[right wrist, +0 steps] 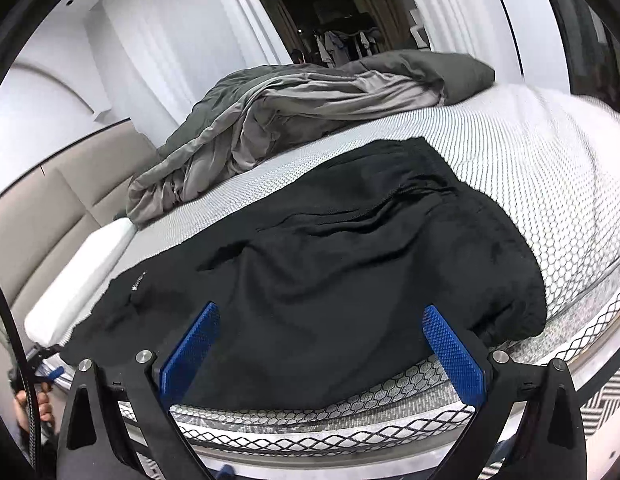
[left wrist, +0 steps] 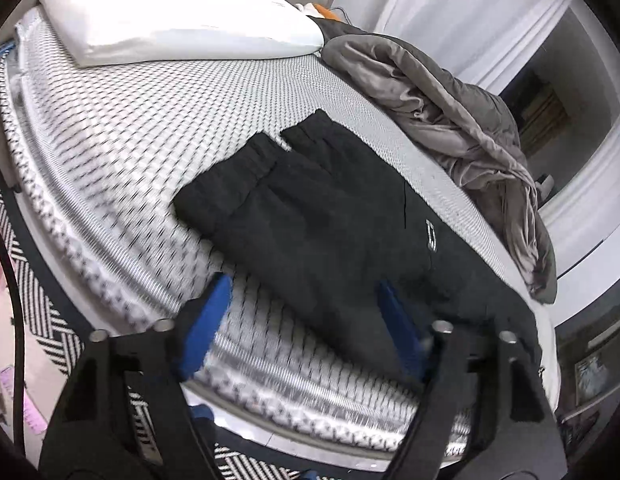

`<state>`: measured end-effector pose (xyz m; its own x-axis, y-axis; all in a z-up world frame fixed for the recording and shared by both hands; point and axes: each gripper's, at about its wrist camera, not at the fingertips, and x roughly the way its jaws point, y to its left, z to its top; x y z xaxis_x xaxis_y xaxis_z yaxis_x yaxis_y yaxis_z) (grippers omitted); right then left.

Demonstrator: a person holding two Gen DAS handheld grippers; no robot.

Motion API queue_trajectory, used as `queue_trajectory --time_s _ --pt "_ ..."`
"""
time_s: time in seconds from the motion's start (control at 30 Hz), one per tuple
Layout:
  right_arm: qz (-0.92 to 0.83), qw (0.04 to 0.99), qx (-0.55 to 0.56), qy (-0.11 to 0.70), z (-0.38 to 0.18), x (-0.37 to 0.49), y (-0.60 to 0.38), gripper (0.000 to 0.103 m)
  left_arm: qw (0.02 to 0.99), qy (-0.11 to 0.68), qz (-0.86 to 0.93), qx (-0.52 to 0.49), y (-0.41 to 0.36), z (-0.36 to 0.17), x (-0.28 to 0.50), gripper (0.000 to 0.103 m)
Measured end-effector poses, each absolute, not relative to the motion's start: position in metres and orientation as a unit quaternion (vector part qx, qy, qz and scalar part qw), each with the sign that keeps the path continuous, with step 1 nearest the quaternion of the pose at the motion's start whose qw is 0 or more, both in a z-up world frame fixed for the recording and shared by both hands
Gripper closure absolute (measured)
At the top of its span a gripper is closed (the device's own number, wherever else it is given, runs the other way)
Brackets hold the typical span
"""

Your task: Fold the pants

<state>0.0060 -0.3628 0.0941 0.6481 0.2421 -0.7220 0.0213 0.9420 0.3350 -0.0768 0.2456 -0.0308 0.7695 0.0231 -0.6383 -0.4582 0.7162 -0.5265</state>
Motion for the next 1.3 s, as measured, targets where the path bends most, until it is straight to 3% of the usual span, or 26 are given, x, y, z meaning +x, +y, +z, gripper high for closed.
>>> queue_trajectory --time_s 0.07,0.13,0.2,0.43,0.7,0.73,0.8,0.83,0.87,0.9,1.0,1.07,1.13,1.3 --pt "0.06 0.891 0.17 0.417 0.092 0.007 -0.367 0.0 0.87 0.316 0.159 -0.343 0.254 -0.035 -0.061 0.051" --pt "0.055 0.889 0.179 0.419 0.09 0.008 -0.371 0.0 0.861 0.316 0.177 -0.356 0.267 -0.042 -0.047 0.089" --pt "0.045 0.887 0.188 0.42 0.089 0.007 -0.377 0.0 0.863 0.304 0.185 -0.358 0.278 -0.042 -0.041 0.103" --pt "-0.048 0.875 0.242 0.418 0.079 -0.01 -0.429 0.0 0.867 0.264 0.217 -0.363 0.309 -0.045 -0.06 0.103" --pt "0.003 0.798 0.44 0.412 0.035 -0.006 -0.473 0.006 0.877 0.256 0.206 -0.351 0.296 -0.038 -0.069 0.103" --pt "0.002 0.791 0.456 0.407 0.032 -0.004 -0.479 0.01 0.876 0.258 0.206 -0.352 0.293 -0.037 -0.064 0.103" --pt "-0.023 0.789 0.462 0.403 0.032 0.008 -0.488 0.03 0.874 0.258 0.202 -0.359 0.292 -0.038 -0.063 0.103" --pt "-0.045 0.801 0.432 0.411 0.037 0.015 -0.49 0.062 0.874 0.258 0.196 -0.363 0.292 -0.038 -0.063 0.103" --pt "-0.064 0.811 0.397 0.425 0.042 0.022 -0.49 0.074 0.873 0.259 0.189 -0.368 0.291 -0.039 -0.063 0.103" --pt "-0.073 0.828 0.355 0.429 0.051 0.03 -0.488 0.075 0.872 0.261 0.182 -0.371 0.29 -0.04 -0.063 0.103" --pt "-0.095 0.855 0.285 0.422 0.066 0.035 -0.483 0.071 0.874 0.27 0.178 -0.362 0.284 -0.042 -0.06 0.103" --pt "-0.099 0.851 0.286 0.428 0.065 0.032 -0.484 0.046 0.876 0.271 0.172 -0.36 0.282 -0.042 -0.062 0.103" --pt "-0.089 0.834 0.34 0.425 0.057 0.018 -0.496 0.036 0.874 0.271 0.167 -0.368 0.282 -0.044 -0.065 0.103" --pt "-0.043 0.801 0.446 0.397 0.042 0.0 -0.508 0.035 0.863 0.274 0.158 -0.393 0.288 -0.053 -0.07 0.103"
